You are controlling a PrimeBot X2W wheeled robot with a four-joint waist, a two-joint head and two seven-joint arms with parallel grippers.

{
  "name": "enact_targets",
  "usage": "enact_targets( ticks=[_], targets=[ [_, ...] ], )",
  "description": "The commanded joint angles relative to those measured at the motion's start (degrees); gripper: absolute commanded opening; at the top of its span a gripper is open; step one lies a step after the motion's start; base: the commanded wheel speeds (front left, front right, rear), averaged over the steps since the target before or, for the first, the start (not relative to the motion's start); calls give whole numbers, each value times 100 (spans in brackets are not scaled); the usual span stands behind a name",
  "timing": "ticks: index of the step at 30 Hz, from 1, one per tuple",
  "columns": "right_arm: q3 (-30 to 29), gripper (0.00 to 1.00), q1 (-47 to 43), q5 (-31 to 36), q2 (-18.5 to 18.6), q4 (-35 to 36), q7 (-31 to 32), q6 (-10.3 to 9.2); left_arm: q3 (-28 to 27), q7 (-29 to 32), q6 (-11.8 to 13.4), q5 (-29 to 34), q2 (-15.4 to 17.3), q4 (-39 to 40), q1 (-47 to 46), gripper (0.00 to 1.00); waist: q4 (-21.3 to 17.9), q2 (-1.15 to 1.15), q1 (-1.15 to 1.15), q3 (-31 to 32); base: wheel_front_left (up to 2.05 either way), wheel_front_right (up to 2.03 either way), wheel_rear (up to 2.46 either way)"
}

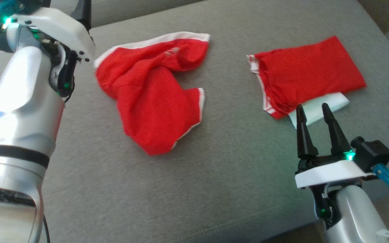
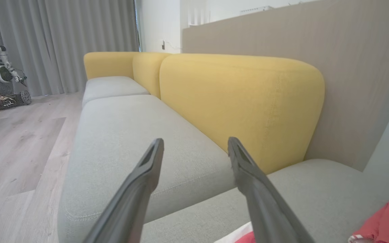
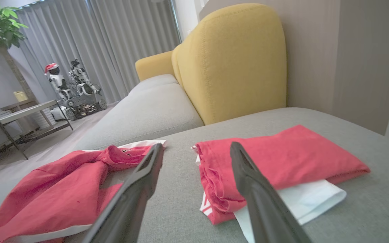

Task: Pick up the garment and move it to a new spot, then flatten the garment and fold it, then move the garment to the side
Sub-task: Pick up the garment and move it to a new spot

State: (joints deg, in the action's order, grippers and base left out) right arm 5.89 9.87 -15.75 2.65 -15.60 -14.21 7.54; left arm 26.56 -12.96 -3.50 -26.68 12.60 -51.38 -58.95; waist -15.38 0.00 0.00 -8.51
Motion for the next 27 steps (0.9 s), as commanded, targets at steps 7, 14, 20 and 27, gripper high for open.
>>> enact_targets(
  ticks=[7, 14, 20, 27],
  targets=[
    [-149, 100, -69, 264, 22, 110, 5, -5, -508, -194, -199, -347, 248, 646, 521, 100, 936, 0, 0, 551, 0, 0, 0],
    [-402, 100, -398, 327, 22, 105, 186, -5, -941, -202, -218, -610, 223, 1823, 2006, 100, 1608, 0, 0, 898, 0, 0, 0],
    [-483, 100, -634, 325, 22, 100, 331, -5, -1420, -203, 56, -687, -59, 3141, 3807, 100, 1977, 0, 0, 1004, 0, 0, 0],
    [-575, 100, -670, 350, 22, 66, 423, -5, -1751, -203, 155, -410, -512, 4039, 4955, 100, 2213, 0, 0, 974, 0, 0, 0]
  ],
)
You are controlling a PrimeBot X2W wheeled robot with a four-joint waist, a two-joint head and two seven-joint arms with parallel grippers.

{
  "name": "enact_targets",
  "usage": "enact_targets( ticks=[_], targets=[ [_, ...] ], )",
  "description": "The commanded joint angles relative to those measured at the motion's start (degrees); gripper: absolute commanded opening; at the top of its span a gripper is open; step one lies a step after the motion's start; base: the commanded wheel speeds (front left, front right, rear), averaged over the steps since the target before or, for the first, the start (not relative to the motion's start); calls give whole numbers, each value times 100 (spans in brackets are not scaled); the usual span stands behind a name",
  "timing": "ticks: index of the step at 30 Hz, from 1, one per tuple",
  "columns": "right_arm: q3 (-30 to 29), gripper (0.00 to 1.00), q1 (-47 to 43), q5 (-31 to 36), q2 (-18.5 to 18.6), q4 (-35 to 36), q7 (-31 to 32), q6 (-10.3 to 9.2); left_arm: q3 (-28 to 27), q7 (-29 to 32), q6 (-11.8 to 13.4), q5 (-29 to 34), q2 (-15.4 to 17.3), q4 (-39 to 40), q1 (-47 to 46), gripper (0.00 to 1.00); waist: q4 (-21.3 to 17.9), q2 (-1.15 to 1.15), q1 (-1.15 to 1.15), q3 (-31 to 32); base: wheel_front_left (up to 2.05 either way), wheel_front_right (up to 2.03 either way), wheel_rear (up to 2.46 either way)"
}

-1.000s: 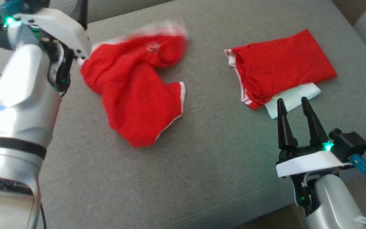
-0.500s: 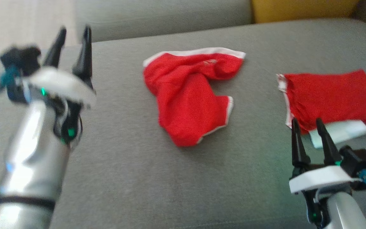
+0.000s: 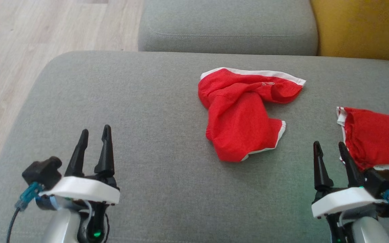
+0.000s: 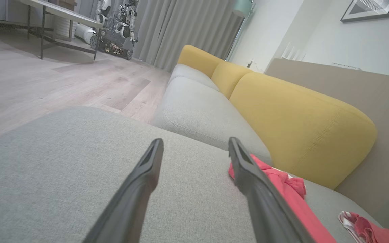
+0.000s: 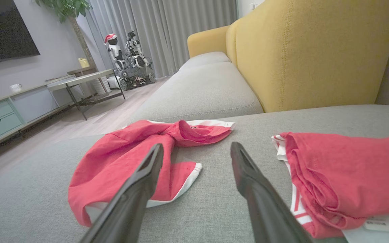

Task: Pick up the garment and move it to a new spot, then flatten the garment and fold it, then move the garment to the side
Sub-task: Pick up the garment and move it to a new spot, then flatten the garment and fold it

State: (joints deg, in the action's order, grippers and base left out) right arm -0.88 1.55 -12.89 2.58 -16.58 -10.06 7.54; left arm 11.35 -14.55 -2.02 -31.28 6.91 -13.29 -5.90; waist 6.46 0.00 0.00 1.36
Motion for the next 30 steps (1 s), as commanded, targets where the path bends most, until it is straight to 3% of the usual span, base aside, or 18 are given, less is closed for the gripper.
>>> enact_targets(
  ticks=[1, 10, 20, 29, 30],
  targets=[
    [98, 100, 186, 80, 30, 165, 31, -5, -238, -44, -10, 96, 22, 281, -305, 100, 58, 0, 0, -33, 0, 0, 0],
    [53, 100, 871, 293, 30, -134, 534, -5, -260, -44, -131, 292, -180, 348, -348, 100, 334, 0, 0, -577, 0, 0, 0],
    [-533, 100, 2265, 376, 30, -1807, 1088, -5, -170, -44, -311, 363, -352, 142, -640, 100, 709, 0, 0, -1253, 0, 0, 0],
    [-628, 100, 2811, 561, 30, -2769, 1136, -5, -214, -44, -377, 382, -392, 56, -738, 100, 793, 0, 0, -1356, 0, 0, 0],
    [-617, 32, 2856, 570, 30, -2857, 1134, -5, -222, -44, -380, 385, -394, 49, -741, 100, 790, 0, 0, -1354, 0, 0, 0]
  ],
)
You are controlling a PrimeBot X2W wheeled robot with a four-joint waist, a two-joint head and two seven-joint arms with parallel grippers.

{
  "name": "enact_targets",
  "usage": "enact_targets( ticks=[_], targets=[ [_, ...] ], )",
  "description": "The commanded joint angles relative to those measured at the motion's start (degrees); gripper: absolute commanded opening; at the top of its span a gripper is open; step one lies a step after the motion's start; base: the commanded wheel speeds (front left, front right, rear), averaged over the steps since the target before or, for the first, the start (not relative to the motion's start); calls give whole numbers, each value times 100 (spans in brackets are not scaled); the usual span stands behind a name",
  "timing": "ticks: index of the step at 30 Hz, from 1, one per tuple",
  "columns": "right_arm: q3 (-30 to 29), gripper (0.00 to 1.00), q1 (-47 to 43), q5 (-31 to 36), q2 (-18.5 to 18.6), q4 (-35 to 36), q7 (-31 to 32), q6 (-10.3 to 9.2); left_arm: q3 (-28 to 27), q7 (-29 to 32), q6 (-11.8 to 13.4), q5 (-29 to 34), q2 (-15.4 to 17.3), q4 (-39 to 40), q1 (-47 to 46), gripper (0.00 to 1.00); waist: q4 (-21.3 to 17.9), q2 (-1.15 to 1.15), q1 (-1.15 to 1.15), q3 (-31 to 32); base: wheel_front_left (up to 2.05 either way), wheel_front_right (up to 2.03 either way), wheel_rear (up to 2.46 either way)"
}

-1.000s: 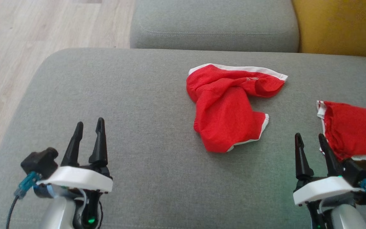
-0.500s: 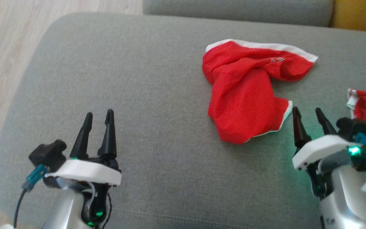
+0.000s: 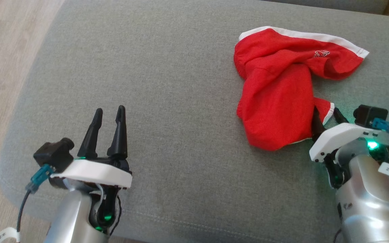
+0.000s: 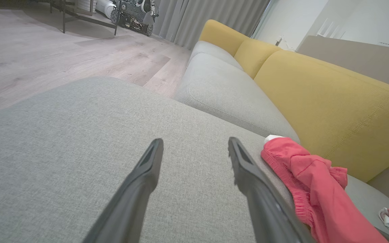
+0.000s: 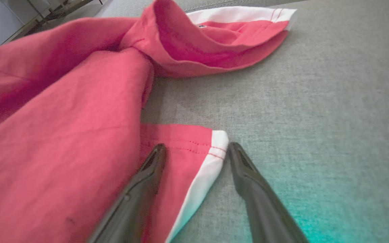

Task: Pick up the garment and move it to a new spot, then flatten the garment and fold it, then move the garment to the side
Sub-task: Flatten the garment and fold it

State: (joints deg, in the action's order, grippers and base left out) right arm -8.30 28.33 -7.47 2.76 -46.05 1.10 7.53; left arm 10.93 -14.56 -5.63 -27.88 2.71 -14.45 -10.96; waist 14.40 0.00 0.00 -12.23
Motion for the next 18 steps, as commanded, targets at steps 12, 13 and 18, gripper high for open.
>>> enact_targets(
  ticks=[12, 13, 18],
  targets=[
    [861, 0, 646, 88, 11, 153, -689, -4, -106, -43, 59, -91, 18, 73, -134, 100, -92, 0, 0, 463, 0, 0, 0],
    [1063, 0, 710, 58, 11, 262, -711, -4, -87, -43, 76, -106, 18, 72, -109, 100, -96, 0, 0, 536, 0, 0, 0],
    [2289, 0, 1143, -297, 11, 911, -516, -4, 13, -43, 176, -218, 18, 88, 47, 100, -89, 0, 0, 909, 0, 0, 0]
  ],
)
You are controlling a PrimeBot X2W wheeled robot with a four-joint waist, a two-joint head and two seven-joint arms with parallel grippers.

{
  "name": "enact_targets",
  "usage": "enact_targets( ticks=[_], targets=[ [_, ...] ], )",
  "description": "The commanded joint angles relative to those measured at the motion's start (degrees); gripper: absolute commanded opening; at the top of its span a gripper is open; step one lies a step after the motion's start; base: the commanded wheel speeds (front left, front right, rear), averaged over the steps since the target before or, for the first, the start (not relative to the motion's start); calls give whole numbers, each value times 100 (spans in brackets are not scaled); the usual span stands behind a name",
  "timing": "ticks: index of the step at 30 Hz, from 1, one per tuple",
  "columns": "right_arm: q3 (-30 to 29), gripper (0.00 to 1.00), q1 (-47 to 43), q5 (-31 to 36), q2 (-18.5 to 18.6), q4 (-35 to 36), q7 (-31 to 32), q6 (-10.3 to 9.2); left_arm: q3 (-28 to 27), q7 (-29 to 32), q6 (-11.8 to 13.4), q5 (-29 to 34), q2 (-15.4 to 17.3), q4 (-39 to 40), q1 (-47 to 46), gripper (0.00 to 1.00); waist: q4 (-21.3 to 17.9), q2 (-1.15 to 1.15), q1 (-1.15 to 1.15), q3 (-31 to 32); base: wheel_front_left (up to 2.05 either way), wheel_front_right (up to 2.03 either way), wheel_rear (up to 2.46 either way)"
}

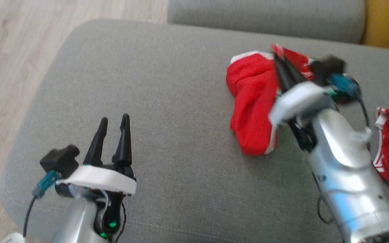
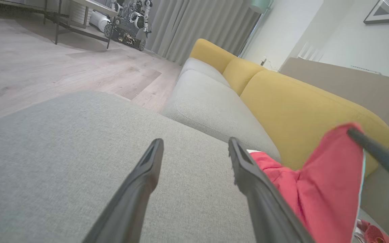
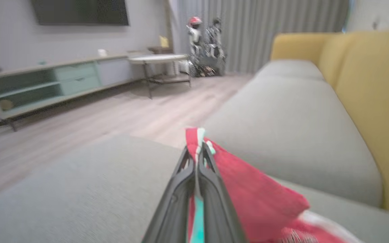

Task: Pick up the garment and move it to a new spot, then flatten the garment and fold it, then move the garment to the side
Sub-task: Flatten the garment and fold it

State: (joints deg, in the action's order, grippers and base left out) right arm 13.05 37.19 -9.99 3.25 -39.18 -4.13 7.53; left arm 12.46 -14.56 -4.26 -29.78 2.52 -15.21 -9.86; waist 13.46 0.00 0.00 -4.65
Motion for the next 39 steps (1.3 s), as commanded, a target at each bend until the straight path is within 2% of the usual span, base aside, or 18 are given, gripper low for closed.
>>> enact_targets(
  ticks=[1, 7, 9, 11, 14, 17, 22, 24, 25, 26, 33, 39],
  targets=[
    [405, 0, 367, -154, -37, 349, 98, -4, -111, -43, 61, -52, 36, 161, -26, 100, 16, 0, 0, 223, 0, 0, 0],
    [1558, 0, 1278, -1021, -37, 777, 551, -4, 58, -44, 175, -187, 36, 177, 153, 100, 130, 0, 0, 510, 0, 0, 0],
    [1663, 0, 1645, -1263, -37, 702, 538, -4, 96, -44, 199, -211, 36, 189, 188, 100, 175, 0, 0, 554, 0, 0, 0],
    [1530, 0, 1994, -1396, -37, 447, 421, -4, 120, -44, 219, -225, 36, 204, 221, 100, 217, 0, 0, 580, 0, 0, 0],
    [989, 0, 2400, -1408, -37, -239, 253, -4, 117, -44, 244, -228, 36, 229, 266, 100, 255, 0, 0, 593, 0, 0, 0],
    [403, 0, 2574, -1042, -37, -1036, 103, -4, 79, -44, 254, -215, 36, 255, 313, 100, 253, 0, 0, 590, 0, 0, 0],
    [-468, 0, 2253, -257, -37, -2097, -15, -4, -23, -44, 256, -178, 36, 307, 359, 100, 176, 0, 0, 515, 0, 0, 0],
    [-680, 0, 2131, -102, -35, -2260, -40, -4, -47, -44, 257, -169, 36, 320, 363, 100, 143, 0, 0, 489, 0, 0, 0],
    [-1095, 0, 1862, 178, 21, -2506, -110, -4, -72, -44, 250, -141, 36, 335, 361, 100, 65, 0, 0, 420, 0, 0, 0],
    [-1095, 0, 1862, 178, 21, -2506, -110, -4, -72, -44, 250, -141, 36, 335, 361, 100, 65, 0, 0, 420, 0, 0, 0],
    [-2489, 0, 960, 1094, 361, -2815, -299, -4, -106, -44, 187, -70, 36, 342, 256, 100, -273, 0, 0, 238, 0, 0, 0],
    [-3678, 0, 582, 1977, 318, -2470, -101, -4, -21, -44, 134, -25, 36, 324, 106, 100, -445, 0, 0, 146, 0, 0, 0]
  ],
)
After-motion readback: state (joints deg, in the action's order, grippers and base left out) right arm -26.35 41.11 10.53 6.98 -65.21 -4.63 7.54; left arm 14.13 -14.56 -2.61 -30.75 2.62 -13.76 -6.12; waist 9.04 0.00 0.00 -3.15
